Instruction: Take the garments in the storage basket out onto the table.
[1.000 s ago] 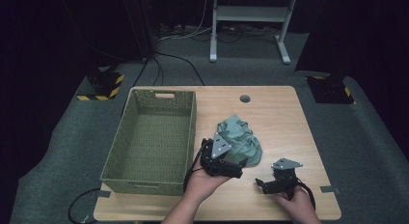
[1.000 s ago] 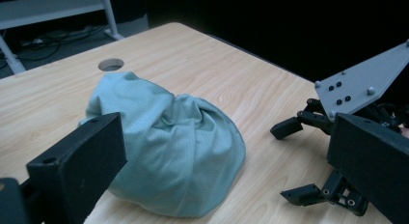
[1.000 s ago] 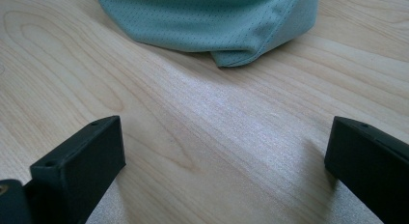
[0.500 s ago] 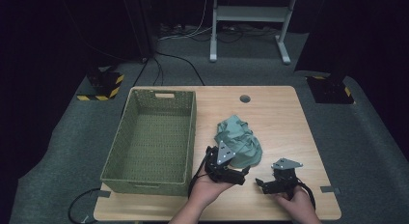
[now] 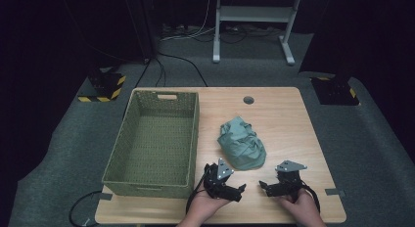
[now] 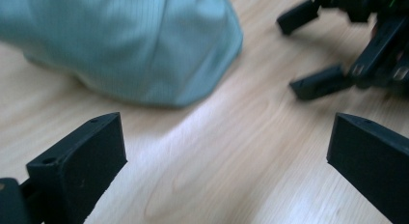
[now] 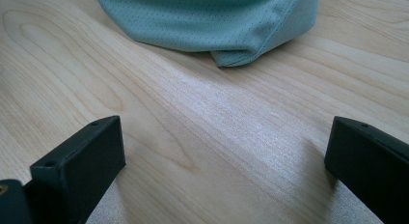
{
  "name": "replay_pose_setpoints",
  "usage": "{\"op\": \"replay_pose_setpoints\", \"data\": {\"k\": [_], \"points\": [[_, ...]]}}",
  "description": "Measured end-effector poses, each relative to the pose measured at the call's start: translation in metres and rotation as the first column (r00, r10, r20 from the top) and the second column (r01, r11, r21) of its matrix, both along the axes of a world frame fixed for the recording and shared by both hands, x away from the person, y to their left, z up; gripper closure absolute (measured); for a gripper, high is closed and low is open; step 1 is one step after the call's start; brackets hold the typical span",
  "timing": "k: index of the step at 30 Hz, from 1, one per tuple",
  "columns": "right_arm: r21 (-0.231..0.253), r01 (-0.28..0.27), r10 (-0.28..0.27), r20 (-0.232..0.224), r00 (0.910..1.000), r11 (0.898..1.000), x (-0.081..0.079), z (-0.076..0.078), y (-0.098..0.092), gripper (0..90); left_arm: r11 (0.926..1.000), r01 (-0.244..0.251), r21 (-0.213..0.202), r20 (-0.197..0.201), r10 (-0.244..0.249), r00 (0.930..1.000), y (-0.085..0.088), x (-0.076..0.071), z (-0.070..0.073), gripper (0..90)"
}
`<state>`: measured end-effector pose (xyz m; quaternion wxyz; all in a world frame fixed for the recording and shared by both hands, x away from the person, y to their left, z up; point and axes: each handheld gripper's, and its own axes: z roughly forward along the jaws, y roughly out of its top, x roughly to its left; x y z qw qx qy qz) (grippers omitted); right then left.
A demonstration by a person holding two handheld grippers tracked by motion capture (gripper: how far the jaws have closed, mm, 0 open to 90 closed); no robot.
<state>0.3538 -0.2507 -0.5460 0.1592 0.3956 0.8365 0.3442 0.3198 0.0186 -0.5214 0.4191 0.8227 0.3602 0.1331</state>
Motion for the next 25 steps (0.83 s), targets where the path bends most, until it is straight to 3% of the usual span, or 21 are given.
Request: {"op": "replay_pose_setpoints", "data": {"k": [4,8,9,25], "points": [[-0.002,0.000,0.000,0.001,1.0000,1.000,0.000,0.000,0.000,0.1,0.9958,0.013,0.090,-0.031,-0.010,0.9995,0.003,-0.004,-0.013,0.3],[-0.001,0.001,-0.001,0.000,1.0000,1.000,0.000,0.000,0.000,0.1,0.9922,-0.004,0.125,-0.027,0.007,0.9996,0.009,-0.005,-0.021,0.3],[-0.002,0.001,-0.001,0.001,1.0000,1.000,0.000,0.000,0.000,0.1,0.9883,-0.007,0.152,-0.024,0.010,0.9997,0.011,-0.005,-0.027,0.3],[-0.005,0.001,-0.001,0.001,1.0000,1.000,0.000,0.000,0.001,0.1,0.9894,-0.019,0.144,-0.029,0.023,0.9993,0.012,-0.006,-0.028,0.3]]}}
